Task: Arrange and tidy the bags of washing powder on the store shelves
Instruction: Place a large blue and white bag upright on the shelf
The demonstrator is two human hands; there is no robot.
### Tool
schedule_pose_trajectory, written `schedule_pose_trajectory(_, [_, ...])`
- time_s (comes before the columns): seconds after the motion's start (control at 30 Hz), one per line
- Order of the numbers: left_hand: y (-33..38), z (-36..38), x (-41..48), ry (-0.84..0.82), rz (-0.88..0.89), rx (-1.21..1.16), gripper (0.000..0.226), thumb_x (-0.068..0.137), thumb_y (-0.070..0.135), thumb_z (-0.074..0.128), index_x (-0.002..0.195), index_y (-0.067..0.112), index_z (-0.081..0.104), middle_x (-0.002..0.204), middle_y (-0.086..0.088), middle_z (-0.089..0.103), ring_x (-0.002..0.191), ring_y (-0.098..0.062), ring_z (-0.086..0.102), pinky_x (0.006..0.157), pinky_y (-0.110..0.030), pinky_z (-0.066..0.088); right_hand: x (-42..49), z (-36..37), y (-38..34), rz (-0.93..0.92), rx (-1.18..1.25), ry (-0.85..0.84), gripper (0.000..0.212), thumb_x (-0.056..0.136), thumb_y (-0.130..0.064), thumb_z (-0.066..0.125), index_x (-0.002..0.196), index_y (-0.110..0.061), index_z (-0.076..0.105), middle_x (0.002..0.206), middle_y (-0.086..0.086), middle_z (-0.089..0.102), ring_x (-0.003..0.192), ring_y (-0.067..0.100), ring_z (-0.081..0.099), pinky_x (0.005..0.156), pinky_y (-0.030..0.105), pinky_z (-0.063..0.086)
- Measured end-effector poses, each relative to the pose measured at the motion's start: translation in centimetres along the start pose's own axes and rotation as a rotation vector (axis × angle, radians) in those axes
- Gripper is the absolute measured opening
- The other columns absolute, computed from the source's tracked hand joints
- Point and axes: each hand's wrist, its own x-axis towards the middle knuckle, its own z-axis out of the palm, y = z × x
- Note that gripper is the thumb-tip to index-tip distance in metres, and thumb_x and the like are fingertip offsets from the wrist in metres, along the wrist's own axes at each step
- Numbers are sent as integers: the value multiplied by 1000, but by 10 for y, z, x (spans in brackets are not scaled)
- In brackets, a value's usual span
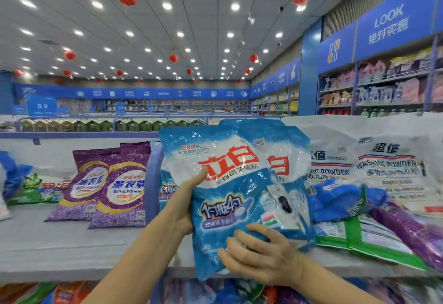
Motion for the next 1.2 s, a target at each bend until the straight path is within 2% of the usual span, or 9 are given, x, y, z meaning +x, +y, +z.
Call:
schedule_pose_trajectory(0.17, [-9,-18,24,127,133,-1,62,69,38,67,122,5,61,115,-23,66,104,-39,64,98,-53,45,-21,10,-4,-58,88,-328,27,97,-22,51,123,-23,58,125,-5,62,120,10,54,107,31,38])
schedule_pose_trajectory(0.23, [-20,-28,31,165,168,-15,69,70,35,70,130,5,54,120,-22,64,111,-40,60,100,-55,44,-29,6,-2,107,144,-315,27,95,-28,51,119,-24,61,132,-5,58,124,11,51,110,31,34])
schedule_pose_trajectory(0.4, [-34,-46,43,202,297,13,56,73,32,67,123,8,59,104,-12,73,92,-28,71,63,-33,59,-30,-6,16,1423,418,152,37,86,-32,65,115,-26,42,115,-3,47,108,16,48,96,26,37])
schedule_pose_trajectory(0.5, [-33,-45,46,237,356,52,52,71,49,61,115,21,61,95,0,76,83,-18,73,58,-28,58,-26,0,28,1765,881,126,44,79,-49,65,113,-32,45,109,-11,56,95,2,59,78,23,47])
schedule_pose_trajectory(0.63, [-23,-41,49,372,418,136,49,75,60,56,105,22,64,96,-2,75,85,-23,72,72,-37,57,-16,19,40,1826,1146,143,33,72,-46,58,103,-36,54,105,-26,61,86,-19,59,67,4,46])
schedule_pose_trajectory(0.77, [-10,-38,51,561,634,355,22,94,35,55,102,18,65,95,-2,72,81,-16,69,62,-27,53,-8,32,64,2031,1217,200,58,62,-56,65,112,-26,61,120,1,65,114,22,58,102,48,41])
schedule_pose_trajectory(0.87, [-2,-36,53,662,671,428,18,95,29,51,86,23,65,85,1,70,82,-21,68,64,-34,54,-1,33,90,2051,1244,215,69,58,-50,71,117,-16,60,118,4,66,115,28,56,106,52,37])
schedule_pose_trajectory(1.07, [11,-32,61,623,610,316,24,95,32,54,82,15,66,80,-3,71,70,-17,68,57,-29,52,7,47,105,2063,1234,169,41,69,-39,69,101,-13,66,83,-2,75,81,17,70,60,25,51])
schedule_pose_trajectory(1.2, [20,-30,71,610,381,76,15,91,26,62,79,16,61,75,-3,68,65,-22,67,55,-29,52,2,56,108,2138,1077,218,31,85,-27,66,107,-9,56,87,4,72,85,21,68,73,33,52])
